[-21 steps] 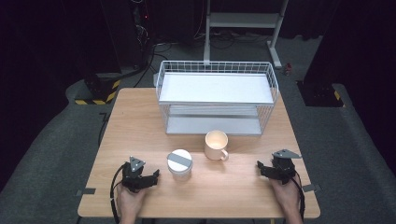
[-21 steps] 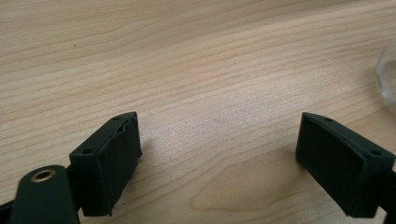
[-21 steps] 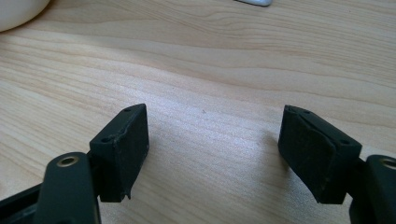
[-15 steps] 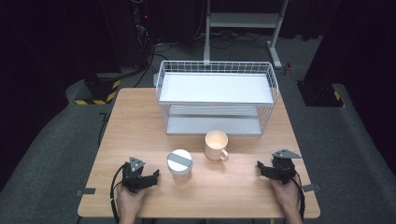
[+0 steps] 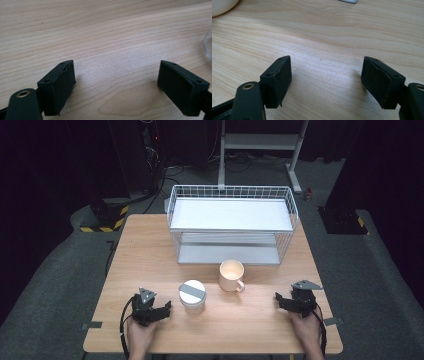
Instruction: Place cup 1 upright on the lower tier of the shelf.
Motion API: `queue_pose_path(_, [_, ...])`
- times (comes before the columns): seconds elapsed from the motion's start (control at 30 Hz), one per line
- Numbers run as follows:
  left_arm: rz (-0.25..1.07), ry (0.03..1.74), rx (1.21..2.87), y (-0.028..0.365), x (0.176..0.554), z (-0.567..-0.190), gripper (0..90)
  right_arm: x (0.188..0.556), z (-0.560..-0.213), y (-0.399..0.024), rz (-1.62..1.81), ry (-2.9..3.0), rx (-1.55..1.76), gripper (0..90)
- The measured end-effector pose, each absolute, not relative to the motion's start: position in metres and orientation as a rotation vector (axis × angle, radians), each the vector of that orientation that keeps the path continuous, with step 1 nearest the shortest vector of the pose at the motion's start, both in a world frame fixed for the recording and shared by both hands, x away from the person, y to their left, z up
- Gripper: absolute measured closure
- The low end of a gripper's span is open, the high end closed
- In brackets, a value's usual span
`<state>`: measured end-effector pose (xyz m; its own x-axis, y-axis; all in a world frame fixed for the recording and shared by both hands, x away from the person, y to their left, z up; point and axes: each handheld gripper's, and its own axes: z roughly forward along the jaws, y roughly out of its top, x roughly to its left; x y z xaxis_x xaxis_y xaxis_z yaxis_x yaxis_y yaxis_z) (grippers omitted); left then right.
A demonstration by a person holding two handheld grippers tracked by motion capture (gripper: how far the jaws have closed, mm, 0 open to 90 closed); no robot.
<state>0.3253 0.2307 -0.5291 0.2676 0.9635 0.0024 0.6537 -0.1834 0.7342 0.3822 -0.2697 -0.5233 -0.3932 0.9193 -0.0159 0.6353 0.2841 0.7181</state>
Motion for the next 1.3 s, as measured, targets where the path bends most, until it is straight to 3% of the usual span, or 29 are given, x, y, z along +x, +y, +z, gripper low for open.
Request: queue_pose_path(1.3, [0.562, 1.393, 1.891, 0.235, 0.3, -0.517, 15.0, 0.382, -0.523, -0.27, 0.889, 2.129, 1.395, 25.0])
